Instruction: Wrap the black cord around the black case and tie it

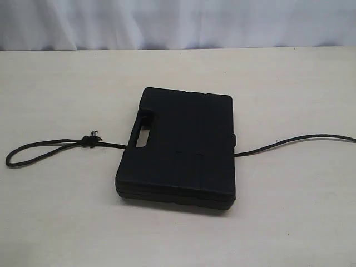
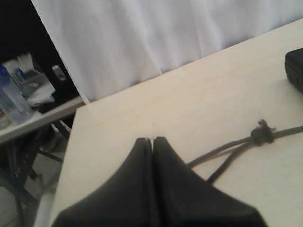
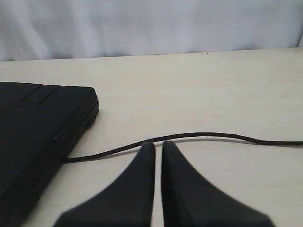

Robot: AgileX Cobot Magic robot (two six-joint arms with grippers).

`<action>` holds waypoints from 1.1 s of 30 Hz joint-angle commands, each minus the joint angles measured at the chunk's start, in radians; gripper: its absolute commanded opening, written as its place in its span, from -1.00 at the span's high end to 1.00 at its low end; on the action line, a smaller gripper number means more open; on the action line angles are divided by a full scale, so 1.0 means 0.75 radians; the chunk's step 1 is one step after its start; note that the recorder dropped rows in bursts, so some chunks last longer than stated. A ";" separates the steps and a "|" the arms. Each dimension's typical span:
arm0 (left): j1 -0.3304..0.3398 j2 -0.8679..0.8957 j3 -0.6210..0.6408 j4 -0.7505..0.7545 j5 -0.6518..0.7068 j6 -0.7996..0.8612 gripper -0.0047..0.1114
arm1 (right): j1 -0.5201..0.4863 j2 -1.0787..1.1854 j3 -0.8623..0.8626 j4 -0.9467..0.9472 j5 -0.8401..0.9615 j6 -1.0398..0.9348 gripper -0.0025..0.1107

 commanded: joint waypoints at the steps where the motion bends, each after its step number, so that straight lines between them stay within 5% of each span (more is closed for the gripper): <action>1: 0.003 0.000 0.002 0.086 -0.070 0.011 0.92 | -0.007 0.005 0.003 -0.020 -0.020 -0.007 0.88; 7: 0.003 0.000 0.002 0.115 -0.066 0.008 0.92 | -0.007 0.005 0.003 0.192 -0.176 -0.007 0.88; 10: 0.003 0.000 0.002 0.286 -0.213 0.005 0.92 | -0.007 0.005 0.003 0.382 -0.270 -0.007 0.88; 11: 0.003 0.000 0.002 0.258 -0.353 -0.015 0.92 | -0.007 0.005 0.003 0.424 -0.289 -0.007 0.88; 14: 0.003 0.000 0.002 0.086 -1.187 -0.438 0.92 | -0.007 0.005 0.003 0.488 -0.356 0.012 0.88; 18: 0.003 0.000 0.002 0.067 -1.935 -0.568 0.92 | -0.007 0.005 0.003 0.681 -0.356 0.063 0.88; 19: 0.003 0.000 0.002 0.030 -1.880 -0.680 0.92 | -0.007 0.005 0.003 0.698 -0.360 0.063 0.88; 20: 0.003 0.000 -0.024 -0.055 -1.540 -0.943 0.92 | -0.007 0.005 0.003 0.699 -0.373 0.063 0.88; 21: 0.003 0.000 -0.129 -0.160 -0.947 -1.060 0.92 | -0.007 0.005 0.003 0.699 -0.398 0.063 0.88; 23: 0.003 0.125 -0.324 -0.171 -0.271 -0.982 0.92 | -0.007 0.005 0.003 0.699 -0.424 0.063 0.88; 26: -0.003 0.393 -0.483 -0.174 -0.133 -0.927 0.92 | -0.007 0.005 0.003 0.699 -0.424 0.063 0.88; 33: -0.003 0.579 -0.576 -0.178 -0.323 -0.928 0.92 | -0.007 0.005 0.003 0.699 -0.388 0.063 0.88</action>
